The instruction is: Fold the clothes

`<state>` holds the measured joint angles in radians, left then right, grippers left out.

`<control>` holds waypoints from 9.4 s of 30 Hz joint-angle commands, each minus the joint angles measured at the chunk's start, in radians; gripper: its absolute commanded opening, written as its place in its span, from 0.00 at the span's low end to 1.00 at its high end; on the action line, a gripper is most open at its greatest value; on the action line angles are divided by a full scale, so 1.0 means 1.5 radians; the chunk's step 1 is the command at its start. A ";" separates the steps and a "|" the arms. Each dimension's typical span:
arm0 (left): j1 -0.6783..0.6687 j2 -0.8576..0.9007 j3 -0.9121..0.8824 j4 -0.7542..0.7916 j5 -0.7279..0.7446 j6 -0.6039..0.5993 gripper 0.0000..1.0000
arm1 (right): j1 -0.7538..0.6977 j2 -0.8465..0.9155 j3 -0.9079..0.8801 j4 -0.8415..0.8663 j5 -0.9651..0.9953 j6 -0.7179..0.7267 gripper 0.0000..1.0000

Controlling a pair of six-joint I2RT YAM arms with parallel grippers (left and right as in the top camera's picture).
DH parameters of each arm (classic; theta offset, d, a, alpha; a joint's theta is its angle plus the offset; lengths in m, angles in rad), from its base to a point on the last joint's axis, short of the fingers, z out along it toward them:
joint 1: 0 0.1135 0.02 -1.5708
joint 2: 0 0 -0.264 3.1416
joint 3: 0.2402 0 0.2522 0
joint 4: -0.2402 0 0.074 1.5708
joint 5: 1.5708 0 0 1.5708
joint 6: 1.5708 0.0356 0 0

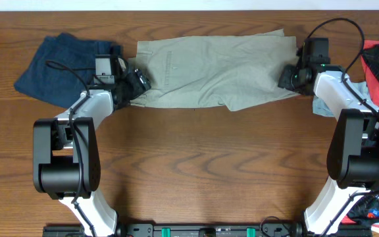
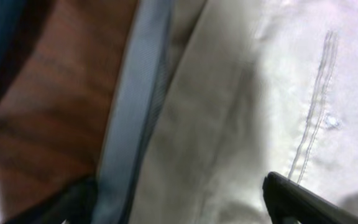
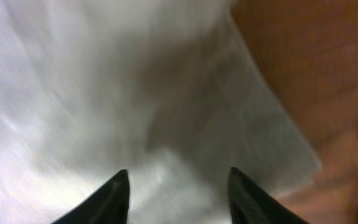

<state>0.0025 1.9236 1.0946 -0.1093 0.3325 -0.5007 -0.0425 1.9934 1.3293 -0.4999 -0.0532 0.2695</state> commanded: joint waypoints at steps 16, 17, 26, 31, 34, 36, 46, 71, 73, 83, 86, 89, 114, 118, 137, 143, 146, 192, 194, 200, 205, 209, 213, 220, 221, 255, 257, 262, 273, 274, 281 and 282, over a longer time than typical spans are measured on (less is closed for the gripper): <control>-0.001 -0.003 0.002 -0.352 -0.065 0.085 0.06 | -0.074 -0.009 -0.045 -0.203 0.160 0.068 0.06; -0.001 -0.005 0.002 -0.370 -0.065 0.085 0.06 | -0.078 -0.011 -0.045 -0.213 0.135 0.062 0.07; 0.010 -0.104 0.002 -0.436 -0.066 0.111 0.44 | -0.077 -0.091 0.017 -0.209 -0.069 -0.067 0.18; 0.035 -0.180 0.002 -0.330 -0.068 0.094 0.98 | -0.056 -0.127 0.068 -0.170 -0.224 -0.137 0.26; 0.038 -0.175 0.002 -0.273 -0.068 0.085 0.98 | -0.033 -0.131 0.076 -0.139 -0.271 -0.149 0.26; 0.036 -0.160 0.002 -0.261 -0.068 0.064 0.98 | -0.015 -0.128 0.076 -0.128 -0.287 -0.163 0.26; 0.034 -0.009 0.002 -0.235 0.062 0.033 0.99 | 0.098 -0.116 0.076 -0.061 -0.229 -0.203 0.41; 0.082 -0.371 0.003 -0.333 0.216 0.019 0.06 | 0.300 0.137 0.076 -0.152 -0.504 -0.338 0.15; 0.082 -0.407 0.003 -0.298 0.217 -0.013 0.06 | 0.337 0.155 0.076 -0.184 -0.526 -0.379 0.17; 0.082 -0.430 0.002 -0.202 0.240 -0.094 0.06 | 0.428 0.159 0.135 -0.223 -0.453 -0.391 0.32; 0.082 -0.426 0.002 -0.202 0.239 -0.093 0.06 | 0.401 0.155 0.207 -0.297 -0.360 -0.366 0.29; 0.082 -0.426 0.002 -0.203 0.239 -0.080 0.06 | 0.362 0.152 0.282 -0.366 -0.243 -0.330 0.25; -0.132 -0.304 0.002 -0.102 0.207 -0.072 0.06 | 0.188 0.156 0.187 -0.304 -0.122 -0.290 0.29; -0.208 -0.242 0.002 0.001 0.207 -0.117 0.06 | 0.204 0.156 0.170 -0.298 -0.121 -0.269 0.27; -0.157 -0.176 0.002 0.107 0.226 -0.132 0.69 | 0.096 0.135 0.335 -0.453 0.123 -0.122 0.20; -0.105 -0.171 0.002 -0.088 0.098 -0.064 0.73 | 0.053 0.095 0.450 -0.501 -0.012 -0.165 0.23; -0.104 -0.155 0.000 -0.120 0.089 -0.032 0.77 | 0.054 0.074 0.468 -0.500 -0.063 -0.186 0.26; 0.396 -0.120 0.122 -0.065 0.091 -0.003 0.86 | 0.056 0.054 0.468 -0.510 -0.062 -0.201 0.26; 0.412 -0.115 0.121 -0.108 0.092 -0.003 0.98 | 0.056 0.054 0.468 -0.510 -0.062 -0.208 0.27; 0.428 -0.130 0.121 -0.111 0.132 -0.003 0.98 | 0.054 0.054 0.468 -0.509 -0.062 -0.208 0.27; 0.379 -0.166 0.121 -0.071 0.157 0.011 0.98 | 0.054 0.054 0.468 -0.510 -0.062 -0.208 0.28; 0.287 -0.172 0.121 -0.085 0.155 0.081 0.98 | 0.054 0.054 0.468 -0.509 -0.062 -0.208 0.29; 0.150 -0.150 0.121 -0.132 0.049 0.182 0.98 | 0.054 0.054 0.468 -0.509 -0.062 -0.207 0.29; -0.025 -0.074 0.121 -0.164 -0.283 0.303 0.98 | 0.054 0.054 0.468 -0.515 -0.062 -0.205 0.31; -0.038 -0.061 0.121 -0.163 -0.333 0.315 0.98 | 0.054 0.054 0.468 -0.516 -0.062 -0.205 0.30; 0.035 0.054 0.211 -0.247 -0.111 0.374 0.98 | 0.055 0.054 0.468 -0.575 -0.062 -0.195 0.30; 0.031 0.061 0.211 -0.213 -0.114 0.373 0.98 | 0.055 0.054 0.468 -0.582 -0.062 -0.195 0.30; 0.041 0.078 0.211 -0.124 -0.114 0.371 0.98 | 0.055 0.054 0.468 -0.598 -0.062 -0.195 0.30; 0.092 0.158 0.211 0.020 -0.055 0.366 0.98 | 0.055 0.054 0.468 -0.613 -0.062 -0.195 0.29; 0.096 0.166 0.211 0.030 -0.056 0.366 0.98 | 0.055 0.054 0.468 -0.613 -0.062 -0.195 0.29; 0.145 0.181 0.217 0.234 -0.075 0.334 0.98 | 0.055 0.054 0.468 -0.627 -0.062 -0.195 0.29; 0.154 0.181 0.226 0.260 -0.076 0.305 0.98 | 0.055 0.054 0.468 -0.630 -0.062 -0.195 0.29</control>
<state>0.1841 2.2063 1.3975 0.2062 0.2333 0.0349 0.0483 2.0830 2.0159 -1.4364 -0.1421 -0.0299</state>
